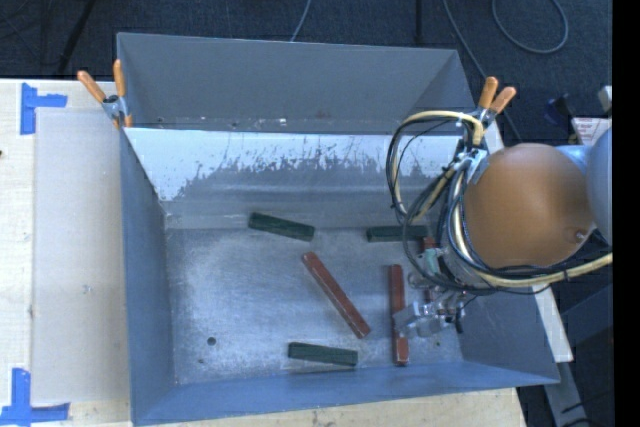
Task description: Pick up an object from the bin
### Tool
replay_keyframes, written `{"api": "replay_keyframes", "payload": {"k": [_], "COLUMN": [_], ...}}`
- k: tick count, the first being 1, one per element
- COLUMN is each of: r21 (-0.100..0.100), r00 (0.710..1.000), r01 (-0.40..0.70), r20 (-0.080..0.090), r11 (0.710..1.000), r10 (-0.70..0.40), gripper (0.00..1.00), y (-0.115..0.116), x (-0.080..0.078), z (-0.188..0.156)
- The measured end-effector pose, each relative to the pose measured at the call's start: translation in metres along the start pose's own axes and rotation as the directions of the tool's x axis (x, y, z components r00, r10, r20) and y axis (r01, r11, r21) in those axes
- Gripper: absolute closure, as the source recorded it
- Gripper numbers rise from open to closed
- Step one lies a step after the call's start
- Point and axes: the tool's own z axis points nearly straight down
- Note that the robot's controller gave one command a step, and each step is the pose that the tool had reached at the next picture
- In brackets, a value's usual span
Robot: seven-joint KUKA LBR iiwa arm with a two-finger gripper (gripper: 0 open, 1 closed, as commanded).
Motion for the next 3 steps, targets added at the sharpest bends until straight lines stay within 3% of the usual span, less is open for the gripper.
{"api": "replay_keyframes", "payload": {"k": [1, 2, 3], "r21": [0.004, 0.003, 0.003], "r00": [1.0, 1.0, 0.904], "r01": [0.03, 0.027, 0.428], "r20": [0.006, 0.003, 0.003], "r11": [1.0, 1.0, 0.904], "r10": [-0.03, -0.027, -0.428], "gripper": [1.0, 0.0, 0.0], "y": [-0.016, -0.016, -0.061], "x": [-0.059, -0.056, -0.007], "z": [0.007, 0.006, 0.082]}}
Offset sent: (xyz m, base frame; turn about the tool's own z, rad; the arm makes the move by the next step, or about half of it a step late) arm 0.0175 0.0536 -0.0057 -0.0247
